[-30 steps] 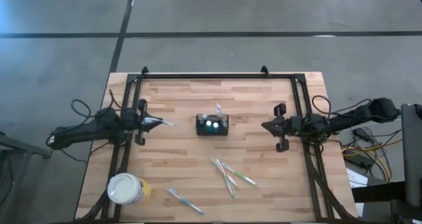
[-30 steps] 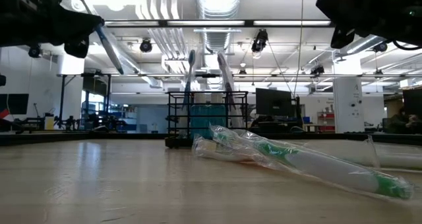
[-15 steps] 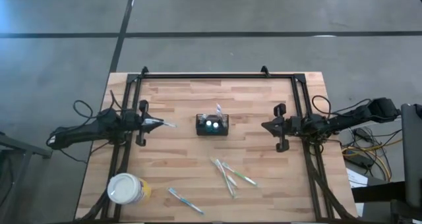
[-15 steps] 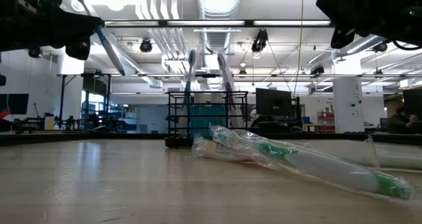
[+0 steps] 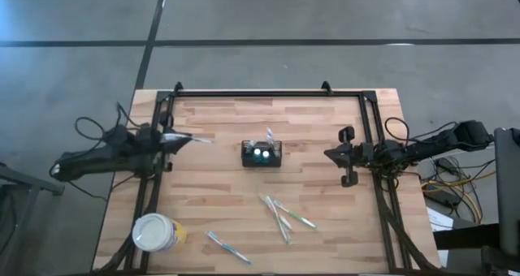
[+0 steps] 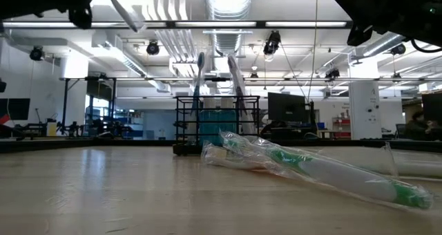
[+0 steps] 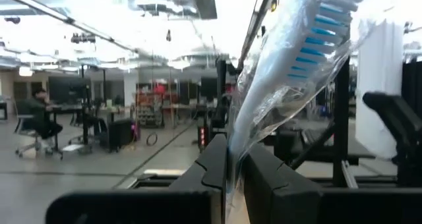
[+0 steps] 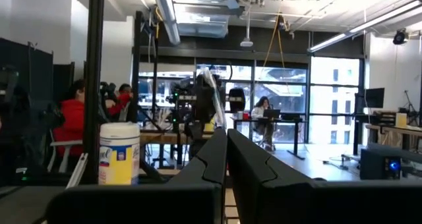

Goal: Pick & Place toothbrushing station
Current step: Put the blue toothbrush into the black wire organizer

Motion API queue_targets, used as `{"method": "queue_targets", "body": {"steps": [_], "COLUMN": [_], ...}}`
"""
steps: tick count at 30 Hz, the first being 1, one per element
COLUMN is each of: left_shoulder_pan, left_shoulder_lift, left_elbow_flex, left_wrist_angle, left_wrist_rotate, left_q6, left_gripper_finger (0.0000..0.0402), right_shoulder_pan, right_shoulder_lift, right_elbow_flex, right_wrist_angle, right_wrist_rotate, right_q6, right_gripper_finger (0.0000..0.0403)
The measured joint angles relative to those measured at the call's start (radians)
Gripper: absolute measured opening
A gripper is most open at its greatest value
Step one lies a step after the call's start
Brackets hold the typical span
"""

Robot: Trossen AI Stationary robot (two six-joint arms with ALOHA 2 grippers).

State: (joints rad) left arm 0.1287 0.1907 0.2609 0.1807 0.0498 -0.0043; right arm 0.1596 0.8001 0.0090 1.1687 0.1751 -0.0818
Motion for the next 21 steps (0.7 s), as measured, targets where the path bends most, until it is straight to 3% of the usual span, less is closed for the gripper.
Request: {"method": "queue_targets", "body": {"steps": [11,21], "left_shoulder_pan": [-0.001,-0.014], "left_shoulder_lift": [0.500,0.762], "left_elbow_flex": [0.217,0.296], "left_wrist_angle": [0.014,0.067], "left_wrist_rotate": [0.007,0.042], "left_q6": [0.031,0.040], "left_gripper_finger": [0.0025,0.0025], "right_shoulder_pan": [0.000,0.000], "right_shoulder_lift": [0.000,0.002], "right_elbow_flex": [0.000,0.000], "right_wrist_angle": [-0.004,-0.013], "right_wrist_rotate": [0.000,0.000], "right_q6": [0.001,0.000], "right_gripper_finger": [0.0008,0.0008]}}
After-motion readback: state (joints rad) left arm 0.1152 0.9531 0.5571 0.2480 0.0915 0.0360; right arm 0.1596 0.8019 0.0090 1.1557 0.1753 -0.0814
